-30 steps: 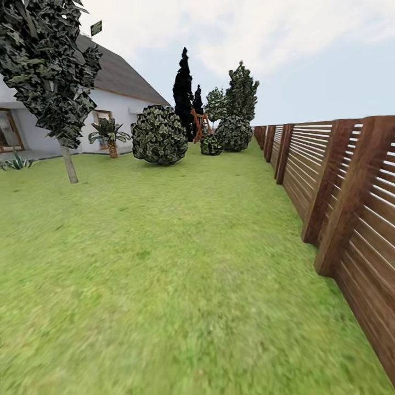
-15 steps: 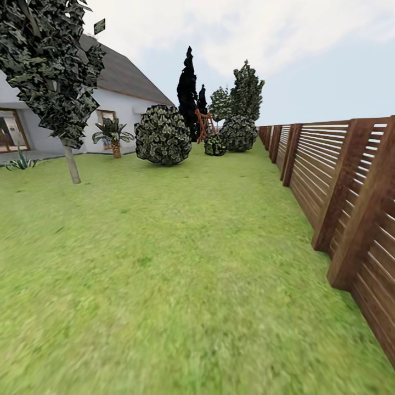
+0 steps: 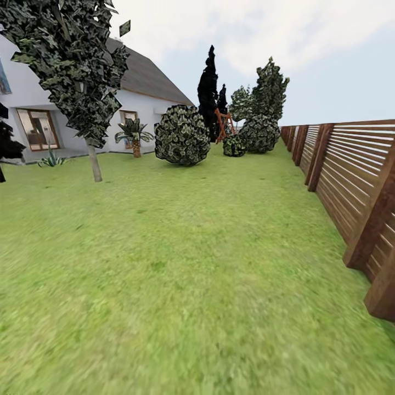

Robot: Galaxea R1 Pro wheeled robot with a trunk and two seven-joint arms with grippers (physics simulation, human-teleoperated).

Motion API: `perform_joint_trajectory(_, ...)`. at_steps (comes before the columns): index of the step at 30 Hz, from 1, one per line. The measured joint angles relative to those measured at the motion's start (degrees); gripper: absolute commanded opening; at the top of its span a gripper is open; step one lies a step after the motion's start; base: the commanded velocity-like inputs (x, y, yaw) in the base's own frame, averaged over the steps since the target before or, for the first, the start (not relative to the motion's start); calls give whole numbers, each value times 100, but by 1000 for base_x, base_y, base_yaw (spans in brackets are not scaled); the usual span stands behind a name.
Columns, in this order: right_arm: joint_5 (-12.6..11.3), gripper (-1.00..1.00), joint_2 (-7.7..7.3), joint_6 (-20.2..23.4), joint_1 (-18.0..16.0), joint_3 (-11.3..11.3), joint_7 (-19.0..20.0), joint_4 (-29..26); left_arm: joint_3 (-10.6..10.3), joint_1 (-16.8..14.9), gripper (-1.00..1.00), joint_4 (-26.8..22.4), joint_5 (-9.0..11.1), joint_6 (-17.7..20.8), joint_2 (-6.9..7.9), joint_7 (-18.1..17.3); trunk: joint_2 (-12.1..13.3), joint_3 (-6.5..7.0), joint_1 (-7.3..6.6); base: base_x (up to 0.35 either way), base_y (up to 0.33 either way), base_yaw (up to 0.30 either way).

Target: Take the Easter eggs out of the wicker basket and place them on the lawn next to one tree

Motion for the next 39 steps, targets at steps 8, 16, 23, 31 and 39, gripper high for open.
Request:
perform_joint_trajectory(8,0,100,0,-1,0,0,0,1,0,0,100,-1,1,2,0,0,0,0,0,321,0,236)
perform_joint_trajectory(16,0,100,0,-2,0,0,0,-1,0,-1,100,0,1,0,0,0,0,0,0,321,0,49)
perform_joint_trajectory(23,3,100,-3,-2,0,-1,0,1,0,-1,100,0,1,0,0,0,0,0,0,321,0,7)
perform_joint_trajectory(31,6,100,-9,-2,0,0,0,2,0,-1,100,0,1,0,0,0,0,0,0,321,0,1)
perform_joint_trajectory(39,6,100,-15,-3,0,7,0,12,0,-1,100,0,1,0,0,0,0,0,0,321,0,0)
